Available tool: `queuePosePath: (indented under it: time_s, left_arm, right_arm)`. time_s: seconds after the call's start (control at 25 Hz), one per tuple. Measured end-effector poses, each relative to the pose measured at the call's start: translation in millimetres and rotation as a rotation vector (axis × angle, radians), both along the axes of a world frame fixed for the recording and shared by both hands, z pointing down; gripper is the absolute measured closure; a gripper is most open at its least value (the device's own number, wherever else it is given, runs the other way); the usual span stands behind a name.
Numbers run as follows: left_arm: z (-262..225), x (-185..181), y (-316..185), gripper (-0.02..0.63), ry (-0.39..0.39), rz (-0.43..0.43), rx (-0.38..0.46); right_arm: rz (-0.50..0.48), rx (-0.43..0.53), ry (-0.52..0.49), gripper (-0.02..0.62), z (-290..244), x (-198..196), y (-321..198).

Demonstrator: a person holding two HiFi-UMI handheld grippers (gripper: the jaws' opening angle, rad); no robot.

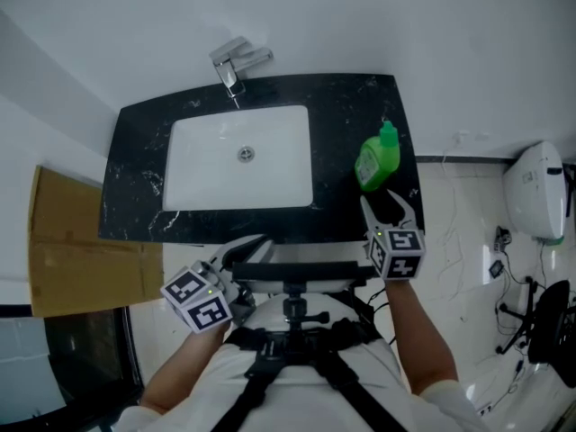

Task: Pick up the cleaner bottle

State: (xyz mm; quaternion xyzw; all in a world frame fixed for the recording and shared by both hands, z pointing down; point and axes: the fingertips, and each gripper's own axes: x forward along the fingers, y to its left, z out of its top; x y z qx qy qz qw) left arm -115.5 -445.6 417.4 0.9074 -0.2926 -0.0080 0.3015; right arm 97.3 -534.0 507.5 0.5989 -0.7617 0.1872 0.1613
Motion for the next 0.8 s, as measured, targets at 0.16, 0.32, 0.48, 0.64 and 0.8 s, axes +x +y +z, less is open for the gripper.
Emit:
queuePosePath:
  time_s: [0.16, 0.32, 0.48, 0.64, 0.8]
  left_arm:
    - [-0.7, -1.0, -1.0, 0.561, -0.009, -0.003, 0.004]
    - [0.0, -3.5, -3.4, 0.561, -0.013, -0.009, 0.003]
    - [0.5, -5.7, -4.2, 0.561, -0.021, -0.015, -0.002]
    - [1.1, -7.4, -6.5, 0.561, -0.029, -0.021, -0.005]
    - [1.2, -8.4, -8.0, 0.561, -0.041, -0.021, -0.007]
  right_arm:
    - [0.006, -0.012, 0.023, 0.383, 11.5, 2.3, -5.9]
    - [0.014, -0.015, 0.032, 0.383, 18.4, 4.5, -12.9]
    - [0.018, -0.025, 0.033, 0.383, 26.6, 5.0, -18.6]
    - [0.028, -0.036, 0.031, 0.383, 34.8, 7.3, -24.0]
    - [0.038, -0.042, 0.026, 0.383, 40.8, 6.8, -29.4]
